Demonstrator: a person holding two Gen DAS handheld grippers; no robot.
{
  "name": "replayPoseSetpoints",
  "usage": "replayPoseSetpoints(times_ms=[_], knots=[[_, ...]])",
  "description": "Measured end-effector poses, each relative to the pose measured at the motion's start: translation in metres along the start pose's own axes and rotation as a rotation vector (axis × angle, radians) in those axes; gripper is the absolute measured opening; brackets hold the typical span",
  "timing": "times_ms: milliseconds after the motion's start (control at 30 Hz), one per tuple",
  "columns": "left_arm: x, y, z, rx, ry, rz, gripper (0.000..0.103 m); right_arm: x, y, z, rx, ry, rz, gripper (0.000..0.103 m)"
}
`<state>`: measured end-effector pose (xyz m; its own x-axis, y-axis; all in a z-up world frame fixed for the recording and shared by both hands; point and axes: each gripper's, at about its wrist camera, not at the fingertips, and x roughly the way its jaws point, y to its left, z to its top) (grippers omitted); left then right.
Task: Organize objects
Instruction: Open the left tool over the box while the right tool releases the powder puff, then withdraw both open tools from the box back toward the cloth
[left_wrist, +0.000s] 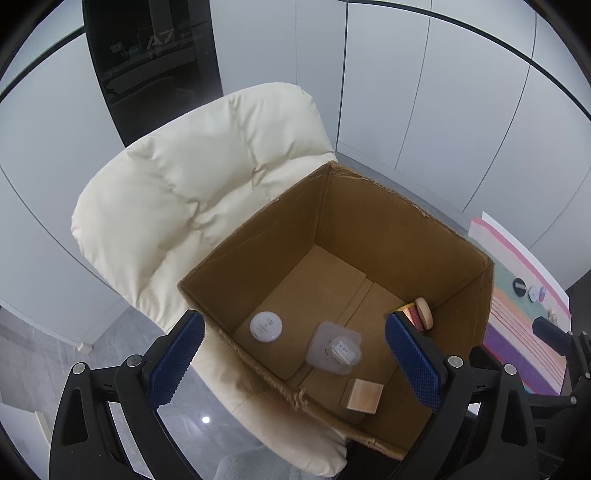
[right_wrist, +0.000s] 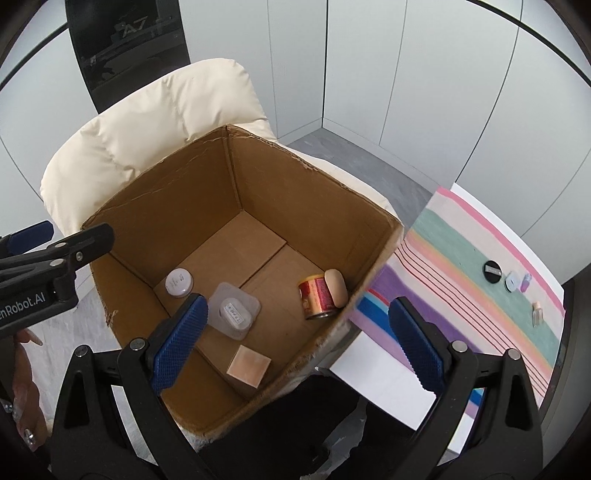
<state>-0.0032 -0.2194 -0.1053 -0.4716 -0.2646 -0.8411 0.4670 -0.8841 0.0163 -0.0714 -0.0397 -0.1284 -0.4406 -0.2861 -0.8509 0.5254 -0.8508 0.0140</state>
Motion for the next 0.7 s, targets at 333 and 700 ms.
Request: replayPoseSetpoints(times_ms=[333, 700], knots=[[-0.023, 0.011, -0.042, -0.009, 0.028, -0.007, 0.099, -0.027, -0.005, -0.026, 0.019, 0.010, -0.004, 0.100], [-0.043, 0.014, -0.096, -0.010, 0.060, 0.033, 0.099, -0.062, -0.012, -0.074, 0.046, 0.020, 0.005, 0.100]])
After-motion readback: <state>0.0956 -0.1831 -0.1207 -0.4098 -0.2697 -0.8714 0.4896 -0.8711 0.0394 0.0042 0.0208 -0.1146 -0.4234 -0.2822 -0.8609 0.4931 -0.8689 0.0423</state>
